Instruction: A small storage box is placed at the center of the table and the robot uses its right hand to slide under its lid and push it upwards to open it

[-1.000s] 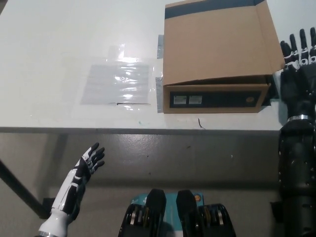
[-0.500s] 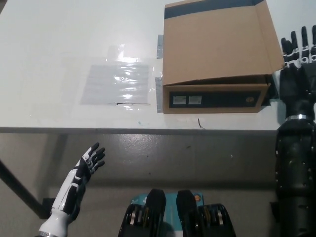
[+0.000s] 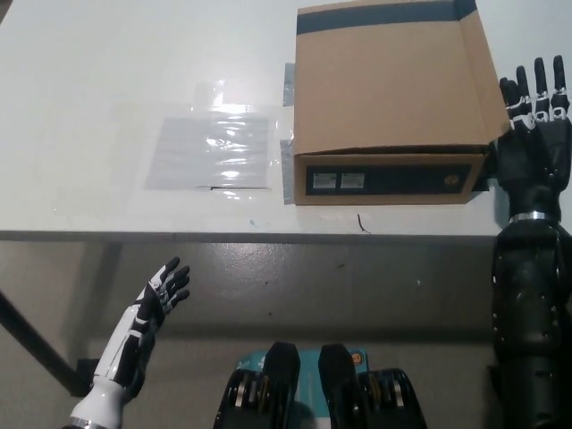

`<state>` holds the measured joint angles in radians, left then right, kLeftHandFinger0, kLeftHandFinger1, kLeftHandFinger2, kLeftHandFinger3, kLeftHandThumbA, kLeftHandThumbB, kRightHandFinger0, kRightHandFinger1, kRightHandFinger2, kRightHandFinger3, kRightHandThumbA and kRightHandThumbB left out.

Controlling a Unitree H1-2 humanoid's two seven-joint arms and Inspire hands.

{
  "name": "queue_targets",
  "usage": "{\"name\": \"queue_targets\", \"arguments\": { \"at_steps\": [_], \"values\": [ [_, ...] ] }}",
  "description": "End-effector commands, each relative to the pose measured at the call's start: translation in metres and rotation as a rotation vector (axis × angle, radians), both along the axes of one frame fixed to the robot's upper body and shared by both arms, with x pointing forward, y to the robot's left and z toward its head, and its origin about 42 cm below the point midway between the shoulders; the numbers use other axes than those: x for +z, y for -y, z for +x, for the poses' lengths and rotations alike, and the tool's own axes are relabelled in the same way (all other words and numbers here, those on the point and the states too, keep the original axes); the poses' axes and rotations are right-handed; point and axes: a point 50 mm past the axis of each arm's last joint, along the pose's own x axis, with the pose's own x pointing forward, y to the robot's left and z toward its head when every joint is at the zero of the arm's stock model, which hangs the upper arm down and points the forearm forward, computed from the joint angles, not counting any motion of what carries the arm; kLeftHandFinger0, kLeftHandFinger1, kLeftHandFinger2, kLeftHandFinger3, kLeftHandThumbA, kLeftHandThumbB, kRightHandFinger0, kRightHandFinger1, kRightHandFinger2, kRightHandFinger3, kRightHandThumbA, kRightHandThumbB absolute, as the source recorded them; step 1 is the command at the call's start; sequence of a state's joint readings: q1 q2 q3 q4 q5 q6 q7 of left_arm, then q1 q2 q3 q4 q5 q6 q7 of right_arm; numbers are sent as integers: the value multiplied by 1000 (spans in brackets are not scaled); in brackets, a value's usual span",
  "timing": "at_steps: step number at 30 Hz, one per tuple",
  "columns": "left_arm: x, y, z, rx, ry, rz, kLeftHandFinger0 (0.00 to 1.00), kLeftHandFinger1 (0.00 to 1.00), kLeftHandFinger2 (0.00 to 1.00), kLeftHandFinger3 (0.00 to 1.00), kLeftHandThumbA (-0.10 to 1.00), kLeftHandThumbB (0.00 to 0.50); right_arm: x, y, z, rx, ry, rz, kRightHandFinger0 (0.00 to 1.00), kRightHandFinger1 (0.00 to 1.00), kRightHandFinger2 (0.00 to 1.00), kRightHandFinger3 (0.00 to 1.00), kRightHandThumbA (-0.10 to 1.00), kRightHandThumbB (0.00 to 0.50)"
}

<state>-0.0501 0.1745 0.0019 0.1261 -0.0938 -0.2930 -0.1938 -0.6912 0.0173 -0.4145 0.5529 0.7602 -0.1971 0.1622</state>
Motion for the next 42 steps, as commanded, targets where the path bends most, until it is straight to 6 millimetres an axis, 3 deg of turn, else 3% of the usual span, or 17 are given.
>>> {"name": "queue_targets", "arguments": {
  "at_steps": [1, 11, 16, 21, 34, 37, 41, 42],
  "values": [
    [12, 0, 4, -33, 55, 10, 1000, 1000, 1000, 1000, 1000, 384, 48, -25, 13, 41, 117, -2, 1000, 1000, 1000, 1000, 1000, 352],
    [14, -1, 4, -31, 60, 15, 1000, 1000, 1000, 1000, 1000, 395, 72, -38, 3, 97, 215, 45, 1000, 1000, 1000, 1000, 1000, 369],
    [14, 1, 6, -28, 61, 14, 1000, 1000, 1000, 1000, 1000, 392, 109, -65, -18, 154, 315, 16, 1000, 1000, 1000, 1000, 1000, 393],
    [14, -1, 6, -36, 59, 17, 1000, 1000, 1000, 1000, 1000, 373, 134, -98, -33, 212, 359, 42, 1000, 1000, 1000, 1000, 1000, 362],
    [13, 0, 5, -38, 62, 16, 1000, 1000, 1000, 1000, 1000, 361, 168, -164, -42, 361, 382, 8, 1000, 1000, 1000, 1000, 1000, 375],
    [12, 2, 5, -44, 59, 20, 1000, 1000, 1000, 1000, 1000, 367, 175, -184, -43, 396, 385, -15, 1000, 1000, 1000, 1000, 1000, 359],
    [10, 3, 3, -53, 53, 25, 1000, 1000, 1000, 1000, 1000, 378, 173, -203, -38, 453, 387, -32, 1000, 1000, 1000, 1000, 1000, 361],
    [10, 3, 2, -58, 52, 21, 1000, 1000, 1000, 1000, 1000, 380, 170, -210, -33, 468, 369, -51, 1000, 1000, 1000, 1000, 1000, 394]
  ]
}}
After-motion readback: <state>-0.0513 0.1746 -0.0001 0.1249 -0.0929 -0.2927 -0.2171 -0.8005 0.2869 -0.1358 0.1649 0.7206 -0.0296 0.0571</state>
